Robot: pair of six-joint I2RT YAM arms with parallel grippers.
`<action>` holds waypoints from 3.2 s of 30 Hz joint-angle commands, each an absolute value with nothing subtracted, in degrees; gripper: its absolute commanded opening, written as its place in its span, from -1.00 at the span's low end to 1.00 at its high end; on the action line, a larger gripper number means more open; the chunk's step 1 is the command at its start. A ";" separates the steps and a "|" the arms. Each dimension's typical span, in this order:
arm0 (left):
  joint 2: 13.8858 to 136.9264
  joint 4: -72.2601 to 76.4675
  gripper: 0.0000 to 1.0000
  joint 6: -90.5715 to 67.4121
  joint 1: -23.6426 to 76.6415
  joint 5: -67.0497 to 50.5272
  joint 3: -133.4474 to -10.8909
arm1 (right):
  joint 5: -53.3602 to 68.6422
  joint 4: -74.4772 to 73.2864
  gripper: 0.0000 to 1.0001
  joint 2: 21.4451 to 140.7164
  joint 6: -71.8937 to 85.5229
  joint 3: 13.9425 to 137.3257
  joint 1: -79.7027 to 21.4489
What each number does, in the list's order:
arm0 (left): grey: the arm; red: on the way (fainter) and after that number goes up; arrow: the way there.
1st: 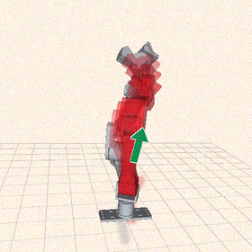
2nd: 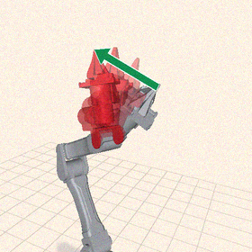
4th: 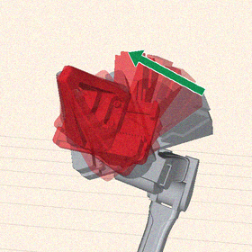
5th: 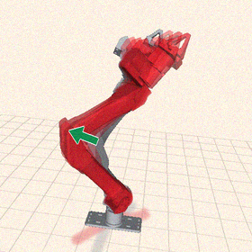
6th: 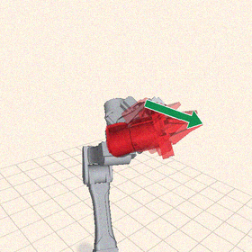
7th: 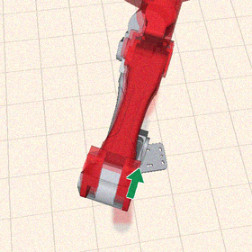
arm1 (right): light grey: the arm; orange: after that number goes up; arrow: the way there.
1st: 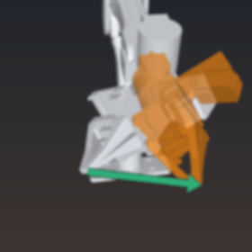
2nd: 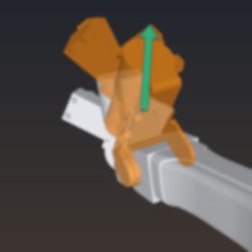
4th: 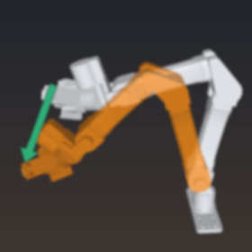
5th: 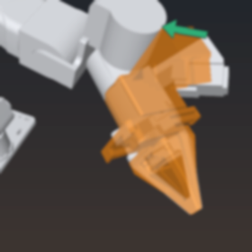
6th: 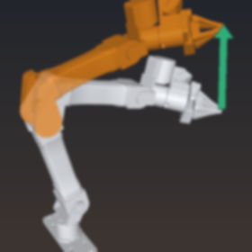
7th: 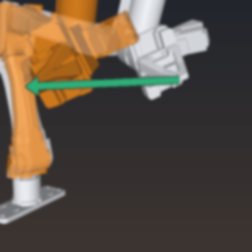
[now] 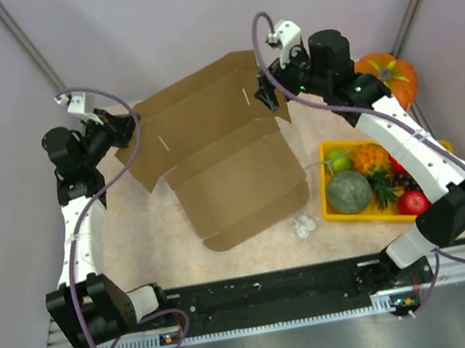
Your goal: Fold the paper box
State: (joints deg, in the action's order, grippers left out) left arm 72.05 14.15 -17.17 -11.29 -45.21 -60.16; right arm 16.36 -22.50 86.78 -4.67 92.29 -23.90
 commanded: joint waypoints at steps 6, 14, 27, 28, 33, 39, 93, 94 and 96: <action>64.08 2.46 -0.93 -4.66 -8.62 -43.94 -61.79 | 8.78 -30.14 0.80 88.23 -30.75 108.69 -37.42; 62.05 0.26 -0.94 -0.53 -7.65 -44.91 -63.45 | 22.92 -38.23 0.58 105.98 -38.40 130.94 -41.48; 61.09 -3.95 -0.94 5.79 -5.36 -44.12 -64.51 | 25.14 -38.94 0.42 116.63 -44.64 136.05 -44.65; 61.08 -4.30 -0.94 6.41 -5.19 -44.03 -64.69 | 25.22 -38.94 0.41 116.89 -45.34 135.97 -44.65; 60.56 -4.92 -0.94 8.87 -4.13 -44.12 -64.69 | 26.01 -38.50 0.24 118.91 -48.43 135.88 -44.74; 60.29 -5.01 -0.94 9.49 -3.96 -43.42 -64.25 | 26.89 -36.92 -0.09 119.62 -49.57 135.44 -44.82; 80.33 1.85 -0.01 12.66 -3.17 -31.57 -76.73 | 28.74 -18.19 -1.00 116.63 -36.48 127.18 -39.38; 80.25 2.54 -0.12 12.66 -2.90 -30.51 -76.47 | 28.04 -18.11 -1.00 116.63 -35.78 127.26 -39.38; 79.81 2.64 -0.56 12.74 -1.85 -28.66 -75.94 | 27.25 -17.76 -1.00 116.89 -34.81 127.70 -39.38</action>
State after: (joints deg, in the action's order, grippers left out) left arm 80.88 -0.08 10.50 -3.53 -30.85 -73.91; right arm 26.92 -19.84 120.75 -37.04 126.26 -39.68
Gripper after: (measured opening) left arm 0.413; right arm 0.006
